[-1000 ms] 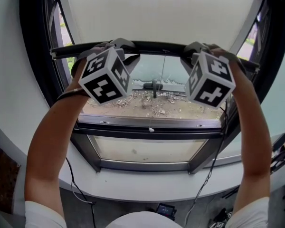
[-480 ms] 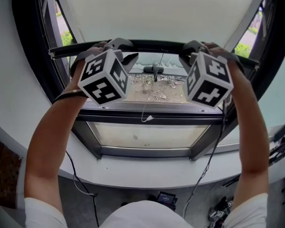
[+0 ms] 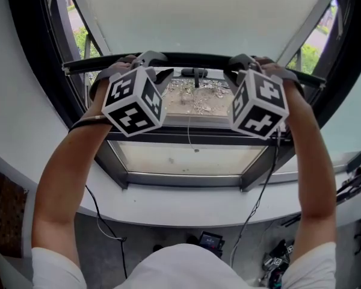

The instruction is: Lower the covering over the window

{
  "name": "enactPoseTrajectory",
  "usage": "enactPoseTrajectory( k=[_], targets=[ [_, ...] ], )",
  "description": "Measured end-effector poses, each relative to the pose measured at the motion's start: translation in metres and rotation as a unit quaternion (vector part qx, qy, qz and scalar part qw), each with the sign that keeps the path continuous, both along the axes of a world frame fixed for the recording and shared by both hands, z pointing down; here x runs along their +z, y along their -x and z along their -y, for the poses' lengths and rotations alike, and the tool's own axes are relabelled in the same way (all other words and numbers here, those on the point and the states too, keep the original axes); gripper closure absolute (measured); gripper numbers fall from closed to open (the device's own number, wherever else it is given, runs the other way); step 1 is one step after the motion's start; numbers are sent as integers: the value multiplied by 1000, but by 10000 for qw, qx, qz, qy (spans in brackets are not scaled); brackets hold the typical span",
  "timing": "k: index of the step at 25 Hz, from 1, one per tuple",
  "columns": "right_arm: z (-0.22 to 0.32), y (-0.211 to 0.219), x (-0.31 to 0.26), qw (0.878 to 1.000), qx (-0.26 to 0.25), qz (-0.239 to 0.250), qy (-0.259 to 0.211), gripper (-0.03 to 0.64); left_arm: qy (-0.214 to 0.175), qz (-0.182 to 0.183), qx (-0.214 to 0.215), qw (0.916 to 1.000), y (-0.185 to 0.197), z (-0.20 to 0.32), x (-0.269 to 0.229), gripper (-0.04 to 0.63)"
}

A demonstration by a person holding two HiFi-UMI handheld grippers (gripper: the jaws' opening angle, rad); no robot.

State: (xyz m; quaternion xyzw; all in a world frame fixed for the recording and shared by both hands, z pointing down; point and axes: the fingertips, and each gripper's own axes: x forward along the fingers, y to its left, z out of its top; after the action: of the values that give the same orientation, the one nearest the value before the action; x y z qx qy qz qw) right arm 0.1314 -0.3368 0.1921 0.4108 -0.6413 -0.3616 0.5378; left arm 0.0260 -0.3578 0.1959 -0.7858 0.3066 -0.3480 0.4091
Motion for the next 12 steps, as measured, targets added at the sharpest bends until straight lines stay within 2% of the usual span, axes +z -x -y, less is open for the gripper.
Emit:
enactPoseTrajectory(
  k=[8, 12],
  targets=[
    [0, 1, 45, 9993, 14, -119, 355, 581, 344, 108, -52, 9993, 1, 0, 45, 538],
    [1, 0, 60, 9989, 23, -84, 456, 581, 364, 126, -60, 9992, 0, 1, 60, 540]
  ],
)
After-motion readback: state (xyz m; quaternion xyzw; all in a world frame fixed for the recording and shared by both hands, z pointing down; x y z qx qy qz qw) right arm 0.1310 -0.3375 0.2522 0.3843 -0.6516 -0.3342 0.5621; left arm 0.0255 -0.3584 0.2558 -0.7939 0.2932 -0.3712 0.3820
